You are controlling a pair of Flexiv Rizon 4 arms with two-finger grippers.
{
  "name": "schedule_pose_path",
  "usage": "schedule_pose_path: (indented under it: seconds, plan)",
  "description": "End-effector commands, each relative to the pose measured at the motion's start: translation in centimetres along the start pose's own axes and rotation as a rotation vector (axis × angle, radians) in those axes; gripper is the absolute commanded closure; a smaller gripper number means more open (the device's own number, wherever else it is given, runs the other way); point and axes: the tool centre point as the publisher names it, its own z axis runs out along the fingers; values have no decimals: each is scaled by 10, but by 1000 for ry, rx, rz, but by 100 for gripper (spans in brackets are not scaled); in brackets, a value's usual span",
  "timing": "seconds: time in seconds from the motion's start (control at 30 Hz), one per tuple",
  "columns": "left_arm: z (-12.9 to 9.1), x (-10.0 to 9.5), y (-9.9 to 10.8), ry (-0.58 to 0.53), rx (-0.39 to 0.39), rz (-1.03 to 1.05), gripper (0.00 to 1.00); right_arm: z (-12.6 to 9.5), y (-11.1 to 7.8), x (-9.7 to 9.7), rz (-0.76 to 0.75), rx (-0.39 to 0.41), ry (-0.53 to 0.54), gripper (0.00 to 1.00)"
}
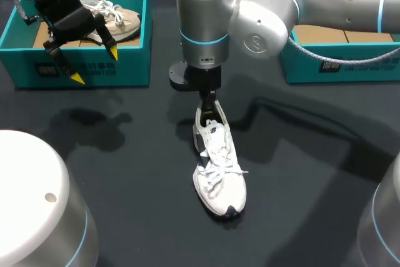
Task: Take the shoe out of the shoebox, open the shoe tongue, remove and reinsert the insole, then place the shoe into the shoebox
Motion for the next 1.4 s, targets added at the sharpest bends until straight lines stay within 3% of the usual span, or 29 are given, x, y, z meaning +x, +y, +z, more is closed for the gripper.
schedule_pose_path:
  seconds: [0.03, 0.43, 0.77, 0.97, 1.4]
  plan:
    - [0, 1, 0, 0, -2, 1, 0, -12, 0, 5, 14, 16, -3, 100]
    - [0, 1, 0, 0, -2, 1, 0, -71, -27, 13, 46, 26, -55, 100]
    - [0, 1, 0, 0, -2, 1, 0, -118, -62, -3, 31, 61, -63, 100]
    - [0, 1, 0, 0, -2, 1, 0, -146, -83, -10, 37, 34, -95, 100]
    - [0, 1, 0, 0, -2, 1, 0, -146, -83, -10, 37, 34, -95, 100]
